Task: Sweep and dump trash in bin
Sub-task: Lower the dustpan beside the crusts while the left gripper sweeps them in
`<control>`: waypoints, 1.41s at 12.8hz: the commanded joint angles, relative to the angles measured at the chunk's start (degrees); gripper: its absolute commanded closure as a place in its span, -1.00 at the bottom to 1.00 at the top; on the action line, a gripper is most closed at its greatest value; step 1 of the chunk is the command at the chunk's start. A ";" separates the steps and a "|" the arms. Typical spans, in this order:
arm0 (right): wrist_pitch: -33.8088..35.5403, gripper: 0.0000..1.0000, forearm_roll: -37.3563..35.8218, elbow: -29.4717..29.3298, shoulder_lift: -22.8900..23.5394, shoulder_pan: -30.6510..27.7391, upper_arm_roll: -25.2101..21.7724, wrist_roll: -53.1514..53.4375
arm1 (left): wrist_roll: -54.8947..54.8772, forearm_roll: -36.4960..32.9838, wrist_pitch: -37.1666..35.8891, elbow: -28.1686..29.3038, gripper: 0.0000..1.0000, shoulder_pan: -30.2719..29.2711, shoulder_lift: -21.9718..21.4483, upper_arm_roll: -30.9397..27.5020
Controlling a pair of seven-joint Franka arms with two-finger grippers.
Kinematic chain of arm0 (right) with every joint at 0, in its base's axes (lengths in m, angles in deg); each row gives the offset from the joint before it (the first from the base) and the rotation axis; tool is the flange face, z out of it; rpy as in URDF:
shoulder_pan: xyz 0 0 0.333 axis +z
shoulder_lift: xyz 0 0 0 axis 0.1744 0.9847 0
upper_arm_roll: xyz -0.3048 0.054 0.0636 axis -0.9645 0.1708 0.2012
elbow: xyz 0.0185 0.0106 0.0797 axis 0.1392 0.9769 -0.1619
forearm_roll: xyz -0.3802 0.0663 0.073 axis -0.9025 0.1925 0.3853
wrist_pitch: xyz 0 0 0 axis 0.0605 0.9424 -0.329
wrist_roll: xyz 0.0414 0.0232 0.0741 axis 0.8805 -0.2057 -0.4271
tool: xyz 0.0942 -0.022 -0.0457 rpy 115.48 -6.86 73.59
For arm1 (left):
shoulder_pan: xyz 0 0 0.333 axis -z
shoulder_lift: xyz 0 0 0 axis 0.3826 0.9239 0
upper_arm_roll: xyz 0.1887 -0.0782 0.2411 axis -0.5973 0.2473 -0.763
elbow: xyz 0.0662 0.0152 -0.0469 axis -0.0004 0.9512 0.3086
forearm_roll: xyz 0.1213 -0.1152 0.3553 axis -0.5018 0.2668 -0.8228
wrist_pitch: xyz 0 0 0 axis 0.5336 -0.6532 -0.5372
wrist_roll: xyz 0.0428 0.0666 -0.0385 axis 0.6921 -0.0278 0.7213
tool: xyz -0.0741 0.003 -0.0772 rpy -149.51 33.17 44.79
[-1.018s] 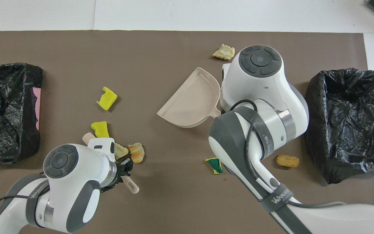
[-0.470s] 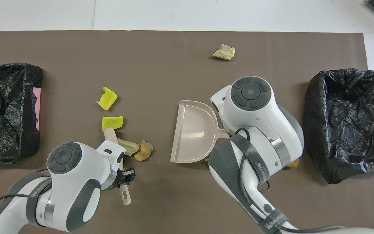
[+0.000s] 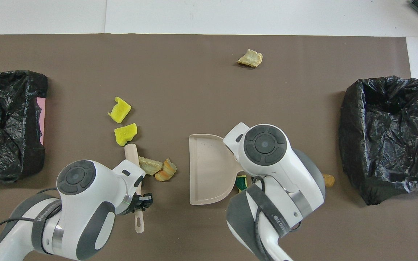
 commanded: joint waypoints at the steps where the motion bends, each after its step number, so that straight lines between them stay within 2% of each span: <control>1: -2.64 1.00 -1.13 1.27 0.72 0.45 0.13 -0.70 | -0.41 0.98 3.84 0.49 1.00 2.23 -0.28 0.69; 3: -3.35 1.00 -1.13 1.18 0.90 0.45 0.13 -0.44 | -0.32 3.26 4.74 0.14 1.00 2.86 -0.19 3.14; 5: -4.14 1.00 -1.13 1.18 1.16 0.45 0.22 0.87 | -0.58 5.90 5.61 -0.12 1.00 2.77 -0.80 8.49; 7: -4.75 1.00 -1.13 1.01 2.04 1.15 0.22 3.42 | -1.20 7.05 4.83 -1.87 1.00 2.86 -0.46 10.44; 9: -5.37 1.00 -1.13 1.01 2.30 1.15 0.22 3.78 | -0.59 7.75 4.48 -7.65 1.00 2.77 2.60 11.85; 10: -5.37 1.00 -1.13 1.01 2.30 1.06 0.22 3.78 | -0.76 7.76 1.52 -10.99 1.00 2.16 4.54 11.68; 11: -5.37 1.00 -1.13 1.01 2.39 0.89 0.22 3.78 | -1.46 7.58 -2.25 -13.02 1.00 1.20 4.99 11.07; 14: -5.28 1.00 -1.13 1.10 2.39 0.62 0.22 3.78 | -4.88 5.39 -5.44 -14.61 1.00 0.05 4.55 2.48; 16: -5.28 1.00 -1.13 1.10 2.39 0.62 0.22 3.78 | -9.79 -3.97 -4.93 -15.59 1.00 -0.30 5.43 -0.35; 18: -5.28 1.00 -1.04 1.10 2.39 0.62 0.22 3.87 | -18.47 -10.06 -5.19 -17.42 1.00 -0.31 7.36 -5.34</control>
